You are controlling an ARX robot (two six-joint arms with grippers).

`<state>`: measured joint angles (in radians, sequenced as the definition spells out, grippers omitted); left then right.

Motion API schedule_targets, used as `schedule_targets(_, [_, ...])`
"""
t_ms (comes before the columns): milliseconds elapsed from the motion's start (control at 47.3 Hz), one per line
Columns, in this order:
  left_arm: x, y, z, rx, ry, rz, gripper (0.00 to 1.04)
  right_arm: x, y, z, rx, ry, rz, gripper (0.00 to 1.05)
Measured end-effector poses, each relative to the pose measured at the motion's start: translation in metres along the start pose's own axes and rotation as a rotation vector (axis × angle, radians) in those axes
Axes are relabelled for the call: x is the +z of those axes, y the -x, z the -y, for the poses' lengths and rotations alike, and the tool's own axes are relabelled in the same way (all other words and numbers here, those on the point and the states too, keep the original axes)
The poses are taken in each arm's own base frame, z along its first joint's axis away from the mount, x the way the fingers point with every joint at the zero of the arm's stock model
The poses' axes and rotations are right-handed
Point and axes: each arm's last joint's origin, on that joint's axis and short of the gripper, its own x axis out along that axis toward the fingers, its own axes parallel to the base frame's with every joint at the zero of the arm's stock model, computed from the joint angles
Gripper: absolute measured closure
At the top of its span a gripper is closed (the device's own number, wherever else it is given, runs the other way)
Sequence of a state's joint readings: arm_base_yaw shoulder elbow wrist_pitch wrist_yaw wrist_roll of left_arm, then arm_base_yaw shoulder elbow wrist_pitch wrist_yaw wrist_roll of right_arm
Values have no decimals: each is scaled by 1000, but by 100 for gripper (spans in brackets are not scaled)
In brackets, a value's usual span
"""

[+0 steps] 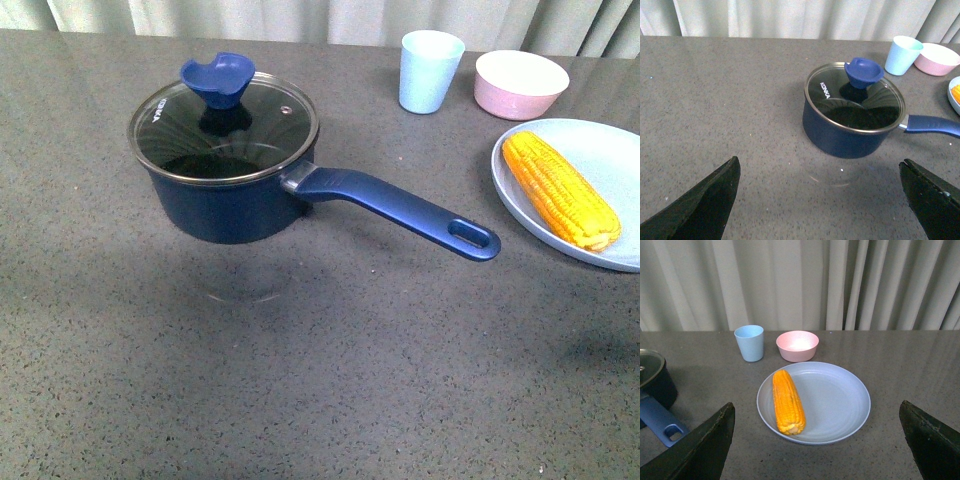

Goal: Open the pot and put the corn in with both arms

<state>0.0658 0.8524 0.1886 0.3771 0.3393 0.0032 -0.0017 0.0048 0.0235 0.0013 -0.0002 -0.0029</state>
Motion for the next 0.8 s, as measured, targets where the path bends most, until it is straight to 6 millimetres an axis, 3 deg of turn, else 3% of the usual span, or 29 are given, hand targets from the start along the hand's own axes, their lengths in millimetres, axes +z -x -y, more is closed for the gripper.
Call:
schedule_targets(232, [22,-69,-13,-15,26,-9,9,0,0,0,0,0,0,9])
schedule_targets(803, [19,-140,39,-121,10,-62,9,0,0,0,0,0,0,9])
